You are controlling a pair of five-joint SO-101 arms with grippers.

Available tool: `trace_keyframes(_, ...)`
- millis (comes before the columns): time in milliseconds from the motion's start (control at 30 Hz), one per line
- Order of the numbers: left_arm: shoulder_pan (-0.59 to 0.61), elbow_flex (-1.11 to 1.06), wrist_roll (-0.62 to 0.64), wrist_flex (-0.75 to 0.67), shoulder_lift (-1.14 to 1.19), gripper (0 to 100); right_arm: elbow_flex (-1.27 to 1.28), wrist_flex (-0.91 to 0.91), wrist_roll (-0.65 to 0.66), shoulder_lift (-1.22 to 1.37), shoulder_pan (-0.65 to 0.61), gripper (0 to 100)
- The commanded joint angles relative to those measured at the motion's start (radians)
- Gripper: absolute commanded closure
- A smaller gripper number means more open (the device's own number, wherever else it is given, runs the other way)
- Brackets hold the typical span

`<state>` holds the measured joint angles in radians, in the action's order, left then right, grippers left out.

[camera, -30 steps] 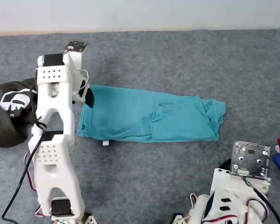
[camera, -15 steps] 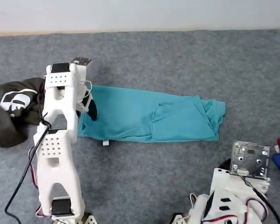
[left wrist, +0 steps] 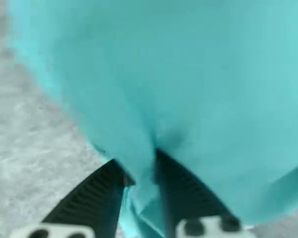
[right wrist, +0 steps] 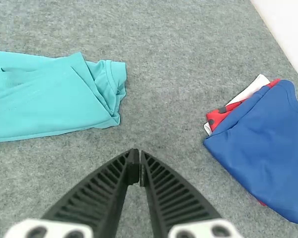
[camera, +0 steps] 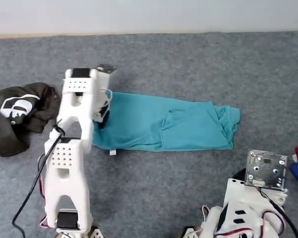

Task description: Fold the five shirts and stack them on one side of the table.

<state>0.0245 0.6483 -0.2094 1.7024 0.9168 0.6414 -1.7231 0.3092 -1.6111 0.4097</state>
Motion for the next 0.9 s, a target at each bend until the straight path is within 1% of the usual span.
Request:
trace_keyframes(0,-0.011,-0.016,-0.014,0.014,-0.005,100,-0.018,0.002,-0.012,-0.001,0.008,98.9)
trace_keyframes(167,0.003,-0.002,-0.012,0.032,-0.023,100,-0.018,-0.002,-0.012,-0.001,0.008,98.9)
trace_keyframes(233,0.026,0.018,-0.012,0.051,-0.049,100,-0.018,-0.002,-0.012,-0.001,0.008,98.9)
trace_keyframes(500,0.147,0.03,-0.021,0.052,-0.176,100,-0.018,-0.002,-0.012,-0.001,0.008,98.9)
trace_keyframes(733,0.261,0.031,-0.103,0.051,-0.178,100,-0.018,0.007,-0.012,-0.001,0.008,98.9)
trace_keyframes(867,0.287,0.031,-0.118,0.051,-0.187,100,-0.015,0.007,-0.012,-0.001,0.007,98.9)
